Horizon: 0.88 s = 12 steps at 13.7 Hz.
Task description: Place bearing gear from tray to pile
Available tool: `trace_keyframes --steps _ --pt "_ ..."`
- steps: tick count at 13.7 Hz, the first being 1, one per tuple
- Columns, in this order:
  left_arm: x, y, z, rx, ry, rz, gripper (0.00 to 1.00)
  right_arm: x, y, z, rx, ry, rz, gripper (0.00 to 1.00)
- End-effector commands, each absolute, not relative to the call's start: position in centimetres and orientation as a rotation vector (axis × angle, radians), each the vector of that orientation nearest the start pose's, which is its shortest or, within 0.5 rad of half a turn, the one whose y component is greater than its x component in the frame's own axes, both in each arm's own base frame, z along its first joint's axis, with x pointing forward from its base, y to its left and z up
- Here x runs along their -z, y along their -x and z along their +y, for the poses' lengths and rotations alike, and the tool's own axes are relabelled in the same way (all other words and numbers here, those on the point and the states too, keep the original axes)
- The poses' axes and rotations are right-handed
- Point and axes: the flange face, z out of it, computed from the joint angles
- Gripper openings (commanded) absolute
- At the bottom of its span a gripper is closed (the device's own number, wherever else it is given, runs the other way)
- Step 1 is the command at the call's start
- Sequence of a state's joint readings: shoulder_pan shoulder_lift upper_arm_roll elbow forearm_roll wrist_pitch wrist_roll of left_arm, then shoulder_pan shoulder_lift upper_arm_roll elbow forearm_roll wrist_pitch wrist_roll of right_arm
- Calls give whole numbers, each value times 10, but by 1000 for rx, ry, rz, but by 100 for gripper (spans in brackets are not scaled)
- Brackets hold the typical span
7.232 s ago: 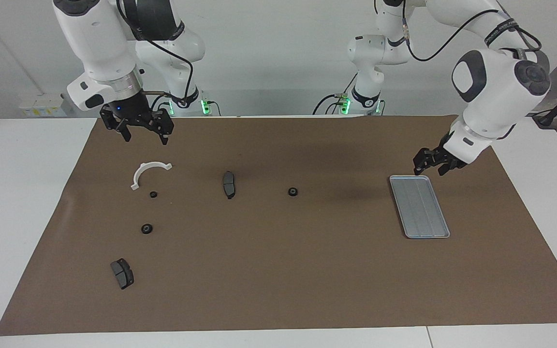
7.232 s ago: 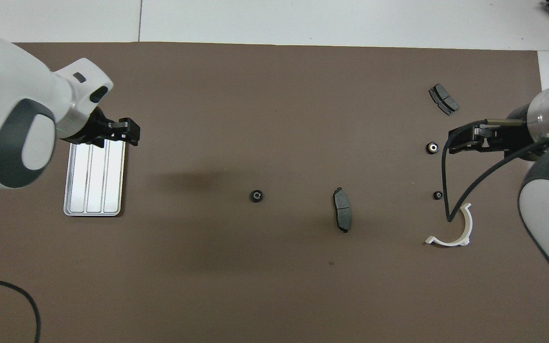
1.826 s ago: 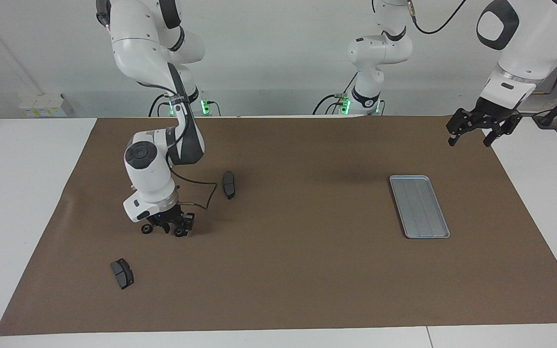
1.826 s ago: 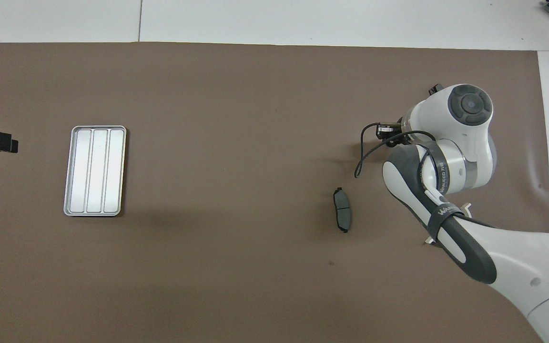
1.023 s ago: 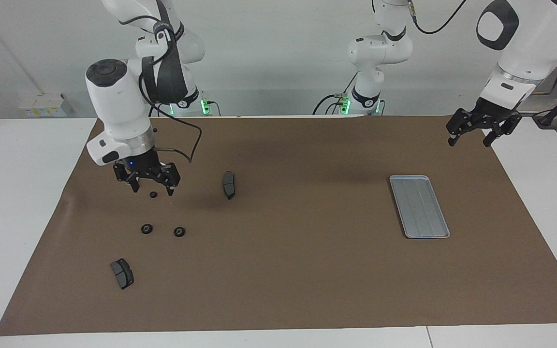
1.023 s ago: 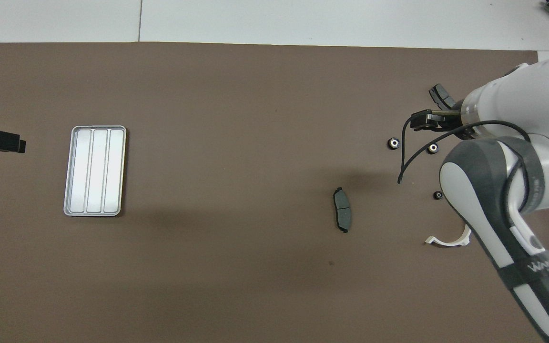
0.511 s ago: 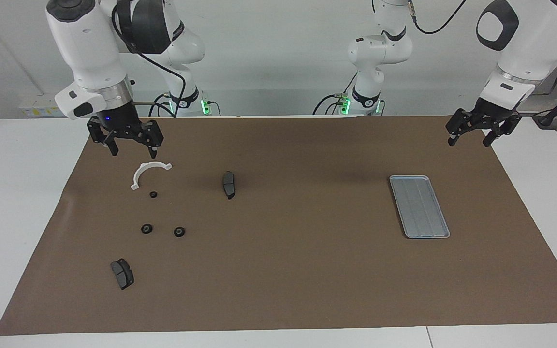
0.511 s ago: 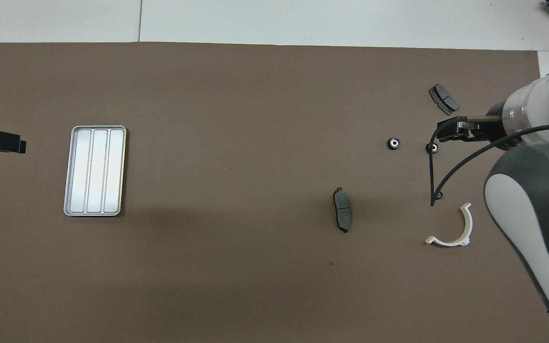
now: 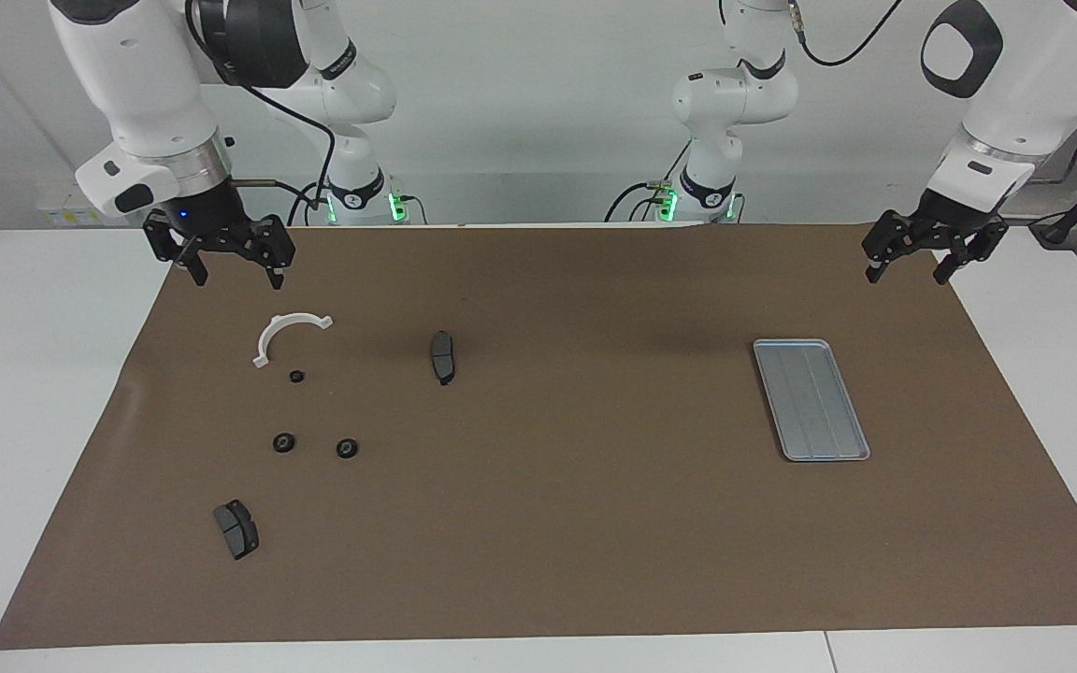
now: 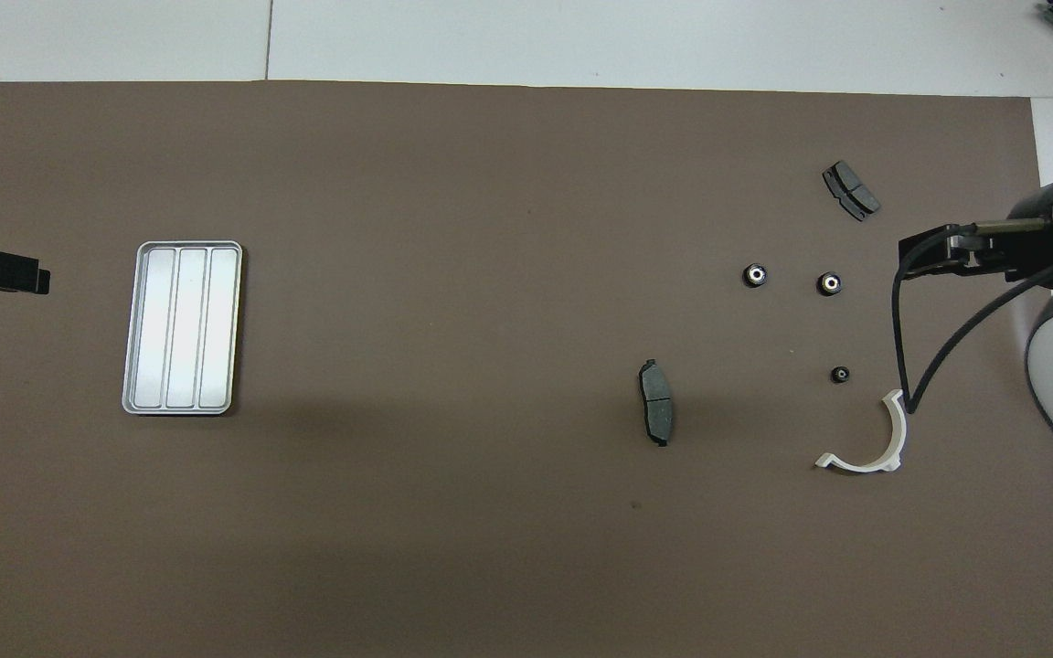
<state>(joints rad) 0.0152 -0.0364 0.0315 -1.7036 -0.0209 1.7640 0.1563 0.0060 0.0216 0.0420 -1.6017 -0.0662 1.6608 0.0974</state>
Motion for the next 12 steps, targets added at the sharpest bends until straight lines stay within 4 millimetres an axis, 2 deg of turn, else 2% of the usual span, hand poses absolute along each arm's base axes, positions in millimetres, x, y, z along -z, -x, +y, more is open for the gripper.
trace_keyframes --steps 1,8,12 --pt "-600 -551 23 160 3147 181 100 -608 -563 20 66 3194 28 100" --pt "-601 -551 23 163 3147 181 100 -593 -547 32 -5 3196 -36 100" --pt "-600 -551 23 160 3147 181 100 -592 -548 33 3 3195 -39 100"
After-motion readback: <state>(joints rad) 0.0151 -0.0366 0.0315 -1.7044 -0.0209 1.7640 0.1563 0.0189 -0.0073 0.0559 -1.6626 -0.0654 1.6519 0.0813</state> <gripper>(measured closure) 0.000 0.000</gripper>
